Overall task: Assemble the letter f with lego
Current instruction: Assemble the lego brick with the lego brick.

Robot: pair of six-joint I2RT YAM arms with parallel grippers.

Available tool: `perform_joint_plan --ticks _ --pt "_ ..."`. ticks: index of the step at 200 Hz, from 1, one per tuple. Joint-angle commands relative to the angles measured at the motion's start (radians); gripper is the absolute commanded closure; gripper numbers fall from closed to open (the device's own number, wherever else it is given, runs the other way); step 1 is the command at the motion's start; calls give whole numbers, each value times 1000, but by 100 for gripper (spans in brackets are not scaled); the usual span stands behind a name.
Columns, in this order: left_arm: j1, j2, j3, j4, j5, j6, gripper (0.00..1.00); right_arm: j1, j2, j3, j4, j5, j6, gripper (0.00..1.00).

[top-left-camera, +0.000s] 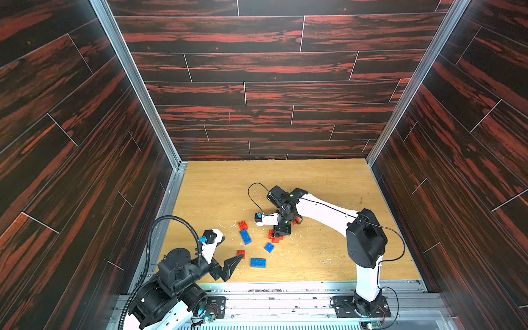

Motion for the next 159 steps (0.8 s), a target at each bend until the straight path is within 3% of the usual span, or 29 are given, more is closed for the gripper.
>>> perform_joint_plan --ticks 1,159 --pt "-3 9 -3 0 3 -1 0 -4 18 -5 -16 -40 -9 64" --pt "-3 2 -3 -3 -1 -2 0 -20 0 24 -39 -36 15 57"
